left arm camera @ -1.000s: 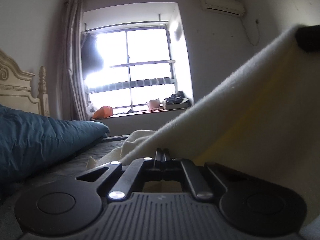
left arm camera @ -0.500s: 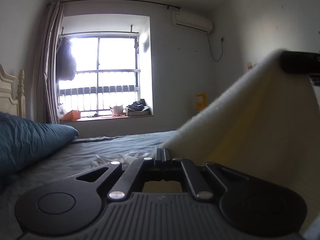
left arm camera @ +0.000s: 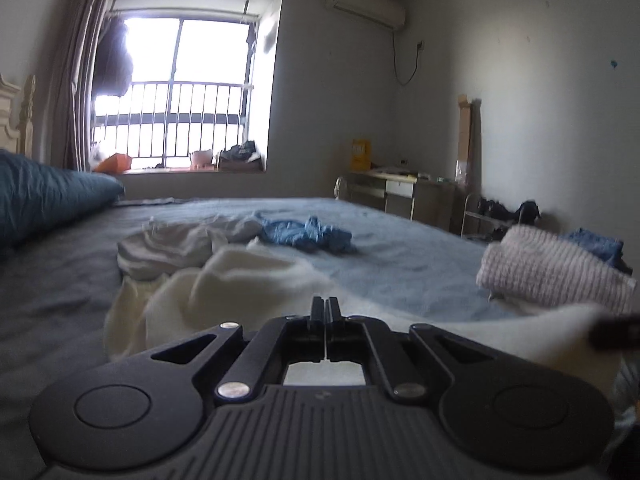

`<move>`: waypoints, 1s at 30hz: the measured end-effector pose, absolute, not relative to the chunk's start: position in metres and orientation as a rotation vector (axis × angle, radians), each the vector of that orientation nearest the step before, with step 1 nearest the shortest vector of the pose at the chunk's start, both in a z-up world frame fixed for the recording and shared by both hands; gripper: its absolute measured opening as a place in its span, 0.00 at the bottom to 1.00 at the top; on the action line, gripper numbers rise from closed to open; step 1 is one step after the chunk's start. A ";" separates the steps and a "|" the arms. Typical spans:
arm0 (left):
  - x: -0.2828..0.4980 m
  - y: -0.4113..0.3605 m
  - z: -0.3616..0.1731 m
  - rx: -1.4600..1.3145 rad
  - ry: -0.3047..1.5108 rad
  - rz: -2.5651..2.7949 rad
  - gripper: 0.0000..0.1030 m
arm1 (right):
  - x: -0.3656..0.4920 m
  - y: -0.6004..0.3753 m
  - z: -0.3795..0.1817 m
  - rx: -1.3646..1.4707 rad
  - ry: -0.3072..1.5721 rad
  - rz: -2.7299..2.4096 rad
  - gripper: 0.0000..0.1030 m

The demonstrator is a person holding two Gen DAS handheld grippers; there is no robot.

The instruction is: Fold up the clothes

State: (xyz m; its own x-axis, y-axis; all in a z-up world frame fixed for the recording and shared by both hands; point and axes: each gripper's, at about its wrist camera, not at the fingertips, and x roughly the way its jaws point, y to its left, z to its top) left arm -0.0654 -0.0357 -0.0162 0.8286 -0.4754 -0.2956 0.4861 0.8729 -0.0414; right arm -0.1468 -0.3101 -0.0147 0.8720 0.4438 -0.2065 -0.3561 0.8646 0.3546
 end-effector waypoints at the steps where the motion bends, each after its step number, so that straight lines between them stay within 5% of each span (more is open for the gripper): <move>1: -0.067 -0.036 -0.024 0.037 0.321 -0.489 0.06 | -0.145 -0.309 -0.028 0.299 0.324 0.399 0.05; 6: -0.066 -0.017 -0.046 -0.006 0.408 -0.393 0.34 | -0.138 -0.307 -0.060 0.203 0.448 0.313 0.12; 9: -0.069 0.002 -0.049 -0.044 0.409 -0.361 0.48 | -0.133 -0.299 -0.046 0.143 0.424 0.321 0.33; 11: -0.069 0.014 -0.049 -0.070 0.402 -0.338 0.50 | -0.130 -0.295 -0.037 0.103 0.408 0.326 0.53; 17: -0.055 0.043 -0.050 -0.168 0.414 -0.290 0.52 | -0.122 -0.281 -0.010 -0.017 0.360 0.341 0.74; 25: -0.011 0.061 -0.059 -0.210 0.496 -0.216 0.54 | 0.000 -0.257 -0.003 0.062 0.473 0.395 0.78; 30: 0.001 0.092 -0.073 -0.305 0.510 -0.110 0.50 | 0.046 -0.183 -0.015 -0.141 0.526 0.514 0.78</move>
